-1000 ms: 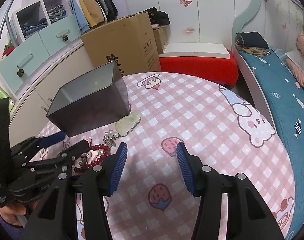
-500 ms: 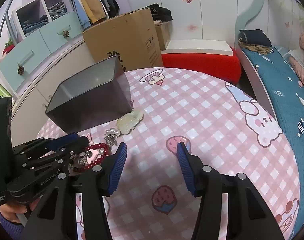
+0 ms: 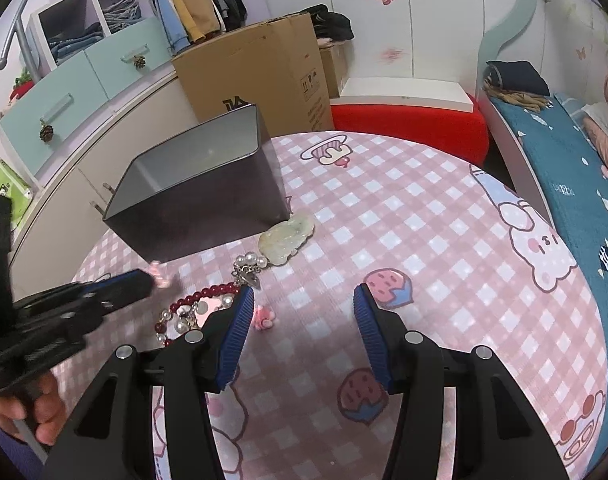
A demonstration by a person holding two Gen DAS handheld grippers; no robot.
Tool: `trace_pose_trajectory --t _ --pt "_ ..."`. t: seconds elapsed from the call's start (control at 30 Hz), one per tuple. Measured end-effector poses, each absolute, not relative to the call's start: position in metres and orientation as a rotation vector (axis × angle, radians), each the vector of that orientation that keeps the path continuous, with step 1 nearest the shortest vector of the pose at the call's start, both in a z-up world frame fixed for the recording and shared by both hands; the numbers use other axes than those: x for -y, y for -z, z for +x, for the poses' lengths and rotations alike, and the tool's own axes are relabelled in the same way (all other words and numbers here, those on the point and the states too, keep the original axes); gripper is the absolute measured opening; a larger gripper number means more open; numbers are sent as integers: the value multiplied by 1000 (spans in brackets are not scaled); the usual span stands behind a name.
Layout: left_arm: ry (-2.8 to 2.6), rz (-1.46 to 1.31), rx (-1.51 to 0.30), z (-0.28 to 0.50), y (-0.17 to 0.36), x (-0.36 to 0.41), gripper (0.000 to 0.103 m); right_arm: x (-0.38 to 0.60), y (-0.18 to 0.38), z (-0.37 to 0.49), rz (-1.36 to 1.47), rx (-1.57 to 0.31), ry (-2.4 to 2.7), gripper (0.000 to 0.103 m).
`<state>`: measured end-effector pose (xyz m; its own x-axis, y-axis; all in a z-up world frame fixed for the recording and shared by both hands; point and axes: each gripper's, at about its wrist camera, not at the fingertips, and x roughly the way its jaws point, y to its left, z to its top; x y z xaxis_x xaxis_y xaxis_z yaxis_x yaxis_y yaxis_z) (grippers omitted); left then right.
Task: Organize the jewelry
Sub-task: 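Grasp the pale jade pendant with the right gripper while the left gripper lifts its charm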
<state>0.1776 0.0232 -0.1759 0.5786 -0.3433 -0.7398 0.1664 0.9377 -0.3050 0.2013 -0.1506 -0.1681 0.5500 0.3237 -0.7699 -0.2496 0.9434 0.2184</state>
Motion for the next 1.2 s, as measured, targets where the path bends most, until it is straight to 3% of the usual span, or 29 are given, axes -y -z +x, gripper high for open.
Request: trace_pose_trajectory --t 0.9,1.0,1.13,1.2 --pt "259 -184 -882 167 164 -58 12 96 181 258 -39 -968 -239 51" --pt "259 -186 -887 168 163 -58 12 93 183 255 -95 -948 -225 47" --pt "267 -192 -887 169 162 -58 12 104 182 252 -84 -944 -222 32" --pt "276 -186 -883 168 160 -56 12 111 183 250 -78 -944 -217 32"
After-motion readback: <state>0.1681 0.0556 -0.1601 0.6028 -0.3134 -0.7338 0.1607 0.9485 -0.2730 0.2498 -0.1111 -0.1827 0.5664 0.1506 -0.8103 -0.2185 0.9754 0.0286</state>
